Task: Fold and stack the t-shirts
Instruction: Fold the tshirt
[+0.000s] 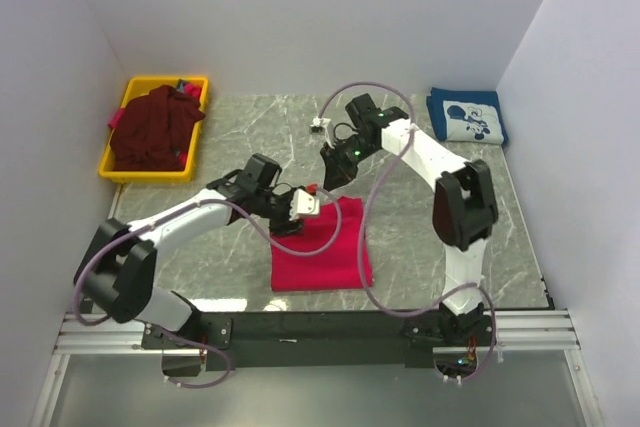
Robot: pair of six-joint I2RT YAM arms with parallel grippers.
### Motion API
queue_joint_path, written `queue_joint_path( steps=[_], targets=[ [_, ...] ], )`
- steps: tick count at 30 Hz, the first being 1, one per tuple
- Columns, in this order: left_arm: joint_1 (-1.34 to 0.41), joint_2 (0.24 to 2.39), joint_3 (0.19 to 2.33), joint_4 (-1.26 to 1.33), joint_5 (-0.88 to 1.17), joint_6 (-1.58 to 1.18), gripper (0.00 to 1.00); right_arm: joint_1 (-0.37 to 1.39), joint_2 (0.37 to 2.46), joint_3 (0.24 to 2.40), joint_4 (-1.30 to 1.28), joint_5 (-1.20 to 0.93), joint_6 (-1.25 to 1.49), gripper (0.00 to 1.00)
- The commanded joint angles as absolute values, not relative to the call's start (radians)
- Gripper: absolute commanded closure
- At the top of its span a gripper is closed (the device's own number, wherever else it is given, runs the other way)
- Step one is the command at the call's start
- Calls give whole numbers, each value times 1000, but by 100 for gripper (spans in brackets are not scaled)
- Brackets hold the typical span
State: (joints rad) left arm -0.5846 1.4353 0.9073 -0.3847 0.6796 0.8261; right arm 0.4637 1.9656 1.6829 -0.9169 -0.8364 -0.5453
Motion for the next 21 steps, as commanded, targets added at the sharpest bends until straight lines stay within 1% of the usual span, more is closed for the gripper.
queue_joint_path(
  steps=[1, 5, 9, 15, 17, 21],
  targets=[
    [-610, 1494, 949, -259, 602, 764, 44, 448, 2062, 1732, -858, -951, -350, 80],
    [-621, 1564, 974, -235, 580, 803, 44, 448, 2121, 1726, -787, -1035, -227, 82],
    [-635, 1606, 985, -238, 597, 804, 44, 449, 2172, 1698, -739, -1071, -186, 82],
    [-641, 1677, 1018, -258, 627, 799, 48, 456, 2223, 1638, -670, -1111, -149, 82],
    [-641, 1697, 1026, -275, 635, 795, 50, 456, 2240, 1634, -657, -1117, -141, 82],
    [-646, 1703, 1028, -287, 638, 798, 63, 460, 2290, 1641, -669, -1124, -143, 82]
  ],
)
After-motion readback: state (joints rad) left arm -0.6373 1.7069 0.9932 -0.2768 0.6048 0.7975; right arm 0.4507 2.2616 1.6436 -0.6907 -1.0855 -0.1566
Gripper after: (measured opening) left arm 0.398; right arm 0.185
